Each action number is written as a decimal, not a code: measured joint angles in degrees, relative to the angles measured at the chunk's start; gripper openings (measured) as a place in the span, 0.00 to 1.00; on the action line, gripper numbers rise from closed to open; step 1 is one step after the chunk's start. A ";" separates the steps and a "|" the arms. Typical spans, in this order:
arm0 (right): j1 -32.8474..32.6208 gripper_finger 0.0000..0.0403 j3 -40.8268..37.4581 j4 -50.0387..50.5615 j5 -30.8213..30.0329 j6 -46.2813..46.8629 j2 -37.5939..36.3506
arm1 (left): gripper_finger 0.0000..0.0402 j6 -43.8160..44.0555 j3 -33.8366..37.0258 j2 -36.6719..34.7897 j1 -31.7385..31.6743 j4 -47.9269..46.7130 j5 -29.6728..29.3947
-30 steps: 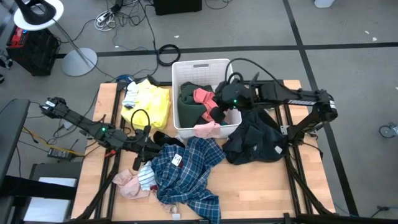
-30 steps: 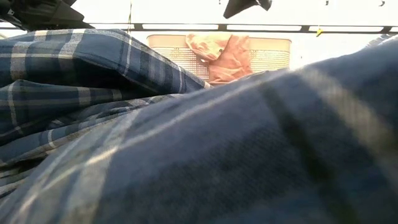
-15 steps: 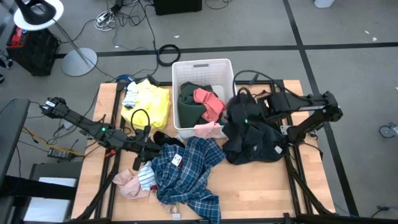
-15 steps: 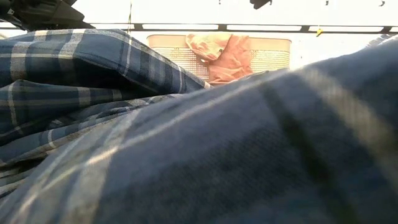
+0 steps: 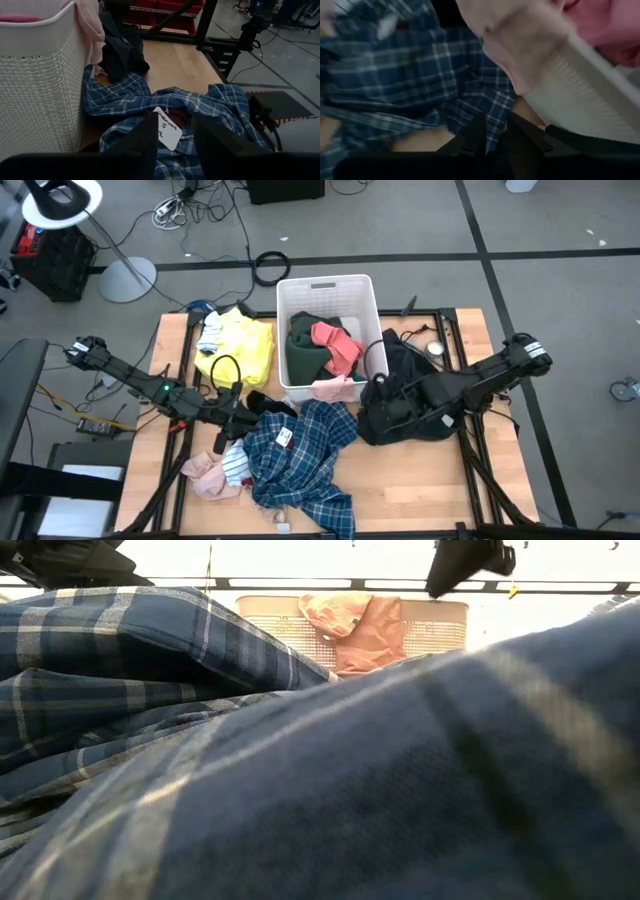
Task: Sort clothes
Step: Put the pink socks into the laundry bin
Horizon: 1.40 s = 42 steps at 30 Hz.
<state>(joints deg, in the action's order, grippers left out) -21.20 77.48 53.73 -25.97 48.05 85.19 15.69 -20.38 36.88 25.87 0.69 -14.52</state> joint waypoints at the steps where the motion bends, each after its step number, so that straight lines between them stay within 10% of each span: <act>1: -0.01 0.17 -1.89 -1.39 -0.30 -0.01 0.00 | 0.31 0.02 0.00 0.00 0.00 -0.02 0.00; 6: -0.09 0.02 -10.02 -8.43 -3.93 -0.55 0.02 | 0.31 0.80 0.00 0.00 0.00 -0.01 0.00; 21: -0.14 0.00 -22.22 -37.92 -13.65 -19.62 0.09 | 0.31 0.84 0.00 0.00 0.00 -0.07 -0.02; 42: -12.06 0.00 -15.14 -32.41 -23.18 -37.85 -0.02 | 0.31 1.08 0.00 0.00 -0.02 -0.13 -0.02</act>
<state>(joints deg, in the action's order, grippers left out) -33.26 62.35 21.32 -49.14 10.20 85.17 16.77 -20.38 36.88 25.85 0.56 -14.55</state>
